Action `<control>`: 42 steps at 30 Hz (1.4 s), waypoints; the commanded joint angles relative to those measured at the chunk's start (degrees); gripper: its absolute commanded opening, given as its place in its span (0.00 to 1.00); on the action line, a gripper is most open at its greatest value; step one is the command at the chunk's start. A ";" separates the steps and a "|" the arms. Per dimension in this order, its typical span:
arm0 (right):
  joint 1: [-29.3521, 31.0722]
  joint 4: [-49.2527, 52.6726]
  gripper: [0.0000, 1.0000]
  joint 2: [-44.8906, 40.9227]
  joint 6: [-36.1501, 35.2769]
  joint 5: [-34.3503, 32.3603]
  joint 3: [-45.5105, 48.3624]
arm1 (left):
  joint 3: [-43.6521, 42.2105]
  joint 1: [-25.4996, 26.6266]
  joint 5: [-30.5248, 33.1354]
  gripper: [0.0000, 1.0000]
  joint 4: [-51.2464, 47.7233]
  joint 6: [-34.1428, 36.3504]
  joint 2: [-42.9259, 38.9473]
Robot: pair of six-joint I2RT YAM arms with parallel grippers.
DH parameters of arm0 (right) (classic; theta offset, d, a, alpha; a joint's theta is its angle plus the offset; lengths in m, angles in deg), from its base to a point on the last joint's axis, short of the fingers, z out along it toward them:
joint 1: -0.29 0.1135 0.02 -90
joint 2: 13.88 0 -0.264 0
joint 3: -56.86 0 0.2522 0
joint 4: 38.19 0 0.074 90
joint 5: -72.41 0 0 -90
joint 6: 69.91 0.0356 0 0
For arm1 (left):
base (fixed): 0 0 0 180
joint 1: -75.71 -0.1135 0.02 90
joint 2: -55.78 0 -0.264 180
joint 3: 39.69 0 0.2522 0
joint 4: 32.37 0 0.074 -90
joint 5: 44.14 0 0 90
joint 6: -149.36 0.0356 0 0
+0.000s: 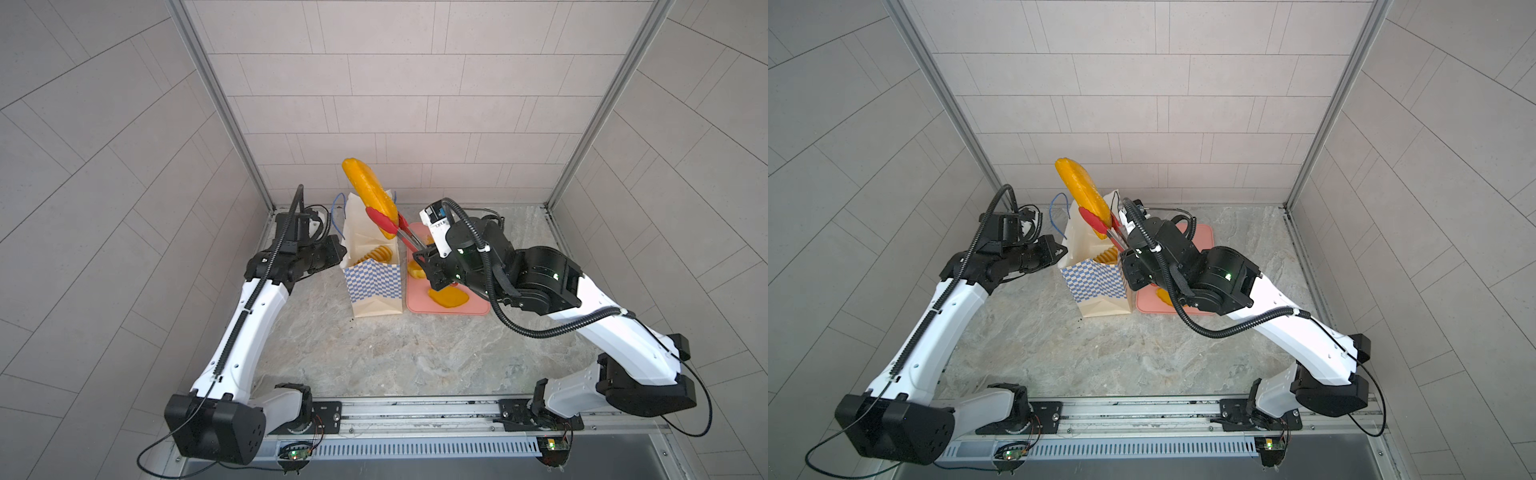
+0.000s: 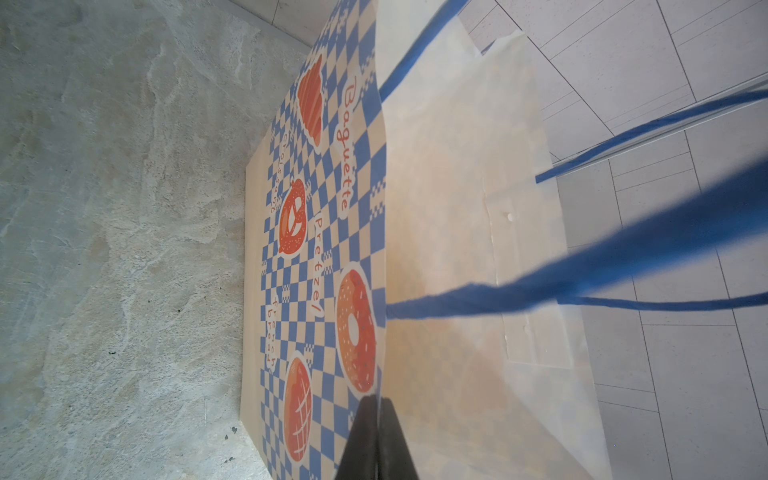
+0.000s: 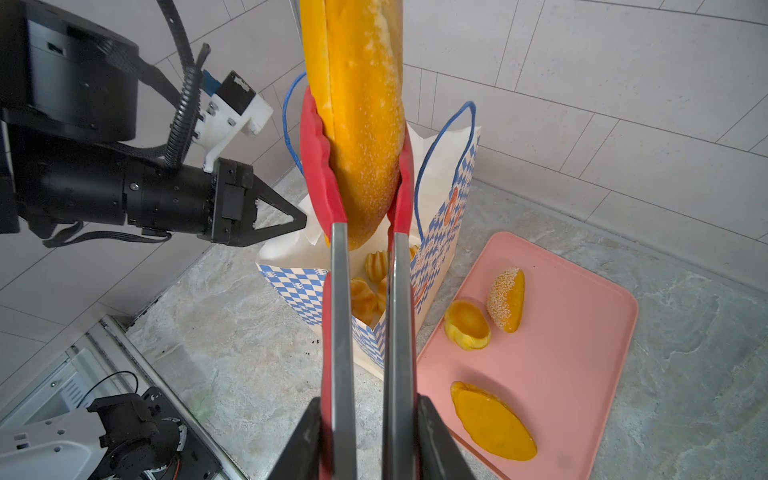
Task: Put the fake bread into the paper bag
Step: 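Swing the held long bun over the open bag with the right tongs, then lower the bun into the bag and open the tongs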
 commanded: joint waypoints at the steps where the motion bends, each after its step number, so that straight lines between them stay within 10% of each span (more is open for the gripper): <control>1: 0.61 -3.28 0.34 -0.67 1.81 -3.03 1.26 | 0.56 0.26 0.01 0.00 0.35 -0.06 -1.49; 42: 0.64 -4.11 0.50 -0.30 1.23 -2.92 4.71 | -0.15 0.29 -0.12 0.00 0.54 0.10 -1.73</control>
